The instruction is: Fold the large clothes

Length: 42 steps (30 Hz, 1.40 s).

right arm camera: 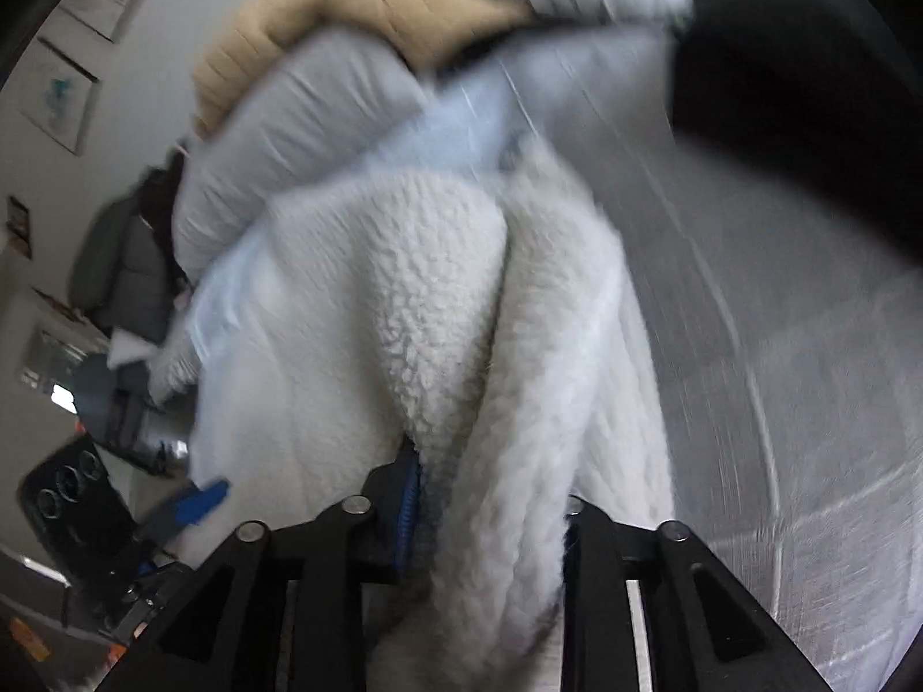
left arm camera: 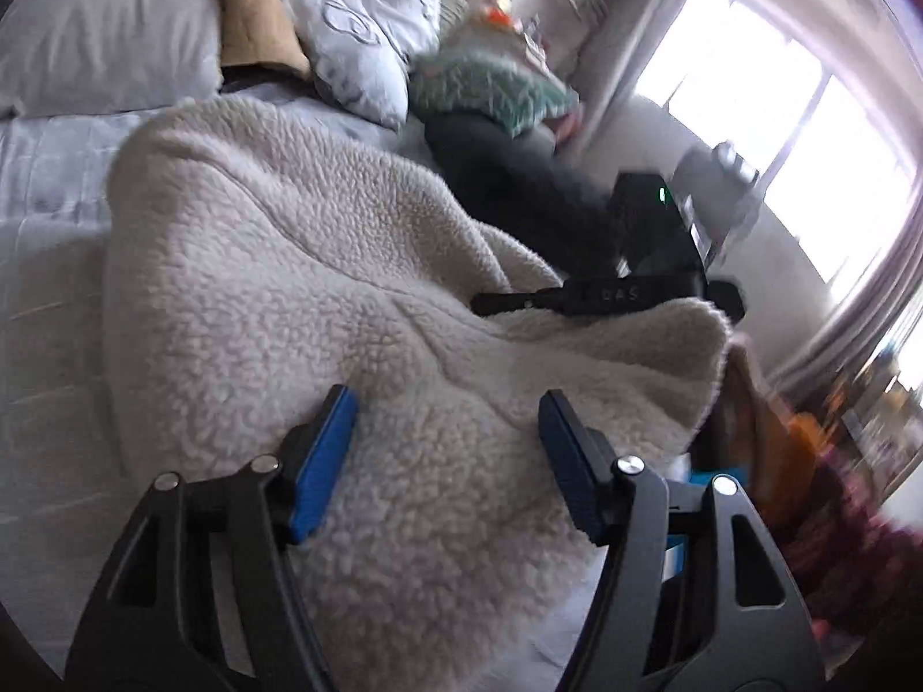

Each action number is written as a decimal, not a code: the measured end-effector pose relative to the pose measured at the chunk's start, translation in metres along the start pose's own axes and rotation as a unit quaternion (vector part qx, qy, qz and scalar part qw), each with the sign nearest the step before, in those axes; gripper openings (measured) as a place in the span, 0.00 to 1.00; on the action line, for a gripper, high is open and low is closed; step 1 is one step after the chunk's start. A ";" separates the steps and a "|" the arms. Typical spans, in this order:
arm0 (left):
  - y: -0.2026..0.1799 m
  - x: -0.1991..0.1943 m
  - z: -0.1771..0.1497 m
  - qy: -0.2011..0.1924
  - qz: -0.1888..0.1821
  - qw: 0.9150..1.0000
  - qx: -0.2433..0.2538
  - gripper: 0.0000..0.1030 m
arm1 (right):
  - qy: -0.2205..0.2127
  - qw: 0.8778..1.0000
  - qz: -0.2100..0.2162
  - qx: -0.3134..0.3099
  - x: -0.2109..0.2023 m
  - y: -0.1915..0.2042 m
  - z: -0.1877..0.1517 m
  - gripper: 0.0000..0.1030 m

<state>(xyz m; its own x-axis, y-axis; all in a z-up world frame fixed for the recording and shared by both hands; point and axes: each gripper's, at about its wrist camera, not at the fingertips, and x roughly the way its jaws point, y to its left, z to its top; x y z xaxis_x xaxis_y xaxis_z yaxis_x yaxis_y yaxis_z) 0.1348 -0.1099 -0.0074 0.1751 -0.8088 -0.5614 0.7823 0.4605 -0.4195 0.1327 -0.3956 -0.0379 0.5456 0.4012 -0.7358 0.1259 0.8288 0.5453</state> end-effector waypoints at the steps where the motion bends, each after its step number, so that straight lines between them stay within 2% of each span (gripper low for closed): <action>1: -0.004 0.002 -0.001 -0.004 0.007 1.000 0.015 0.65 | -0.002 1.000 0.013 0.003 -0.002 -0.006 -0.001 0.30; 4: -0.002 -0.001 0.000 -0.001 0.003 1.000 0.012 0.65 | 0.004 0.998 0.052 0.022 -0.010 -0.012 0.009 0.35; 9: 0.002 0.003 0.002 -0.001 0.003 1.000 0.016 0.65 | 0.014 0.998 0.062 0.017 0.005 -0.005 0.042 0.38; 14: -0.003 0.003 -0.005 0.000 0.004 1.000 0.023 0.65 | -0.008 0.998 0.056 0.006 0.012 0.001 0.080 0.40; 19: -0.005 0.011 -0.002 0.001 0.010 1.000 0.027 0.65 | -0.055 0.997 0.058 -0.013 0.002 0.014 0.102 0.40; 21: -0.006 0.014 -0.003 0.005 0.012 0.999 0.032 0.65 | -0.089 0.995 0.047 -0.022 -0.010 0.015 0.103 0.40; 22: -0.009 0.015 -0.004 0.009 0.015 0.999 0.037 0.65 | -0.108 0.993 0.043 -0.020 -0.017 0.014 0.103 0.40; 23: -0.011 0.016 -0.005 0.011 0.021 0.999 0.044 0.65 | -0.153 0.988 0.036 -0.009 -0.032 0.008 0.103 0.40; 24: -0.013 0.017 -0.006 0.012 0.024 0.998 0.048 0.65 | -0.178 0.983 0.047 0.011 -0.044 0.001 0.102 0.40; 26: -0.016 0.018 -0.005 0.012 0.032 0.998 0.051 0.65 | -0.179 0.981 0.065 0.030 -0.058 -0.004 0.102 0.40; 30: -0.016 0.017 -0.002 0.008 0.040 0.998 0.040 0.65 | -0.140 0.990 0.018 -0.023 -0.071 0.025 0.080 0.40; 36: -0.019 0.008 0.001 -0.004 0.048 0.998 0.036 0.65 | -0.047 0.996 -0.023 -0.070 -0.054 0.072 0.007 0.40; 38: -0.016 0.001 0.006 -0.009 0.041 0.999 0.027 0.65 | -0.030 0.994 -0.059 -0.083 -0.041 0.073 -0.010 0.39; 40: -0.013 -0.009 0.009 -0.008 0.024 1.000 0.011 0.64 | -0.025 0.990 -0.102 -0.093 -0.026 0.061 -0.027 0.25; 42: -0.009 -0.026 0.013 -0.016 0.011 1.000 -0.011 0.64 | -0.037 0.988 -0.119 -0.096 -0.020 0.046 -0.039 0.25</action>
<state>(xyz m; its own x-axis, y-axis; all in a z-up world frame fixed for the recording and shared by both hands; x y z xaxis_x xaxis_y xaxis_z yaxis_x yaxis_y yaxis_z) 0.1309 -0.0981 0.0200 0.2104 -0.8096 -0.5480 0.7653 0.4852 -0.4230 0.0953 -0.3501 -0.0140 0.5793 0.1633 -0.7986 0.1011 0.9578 0.2692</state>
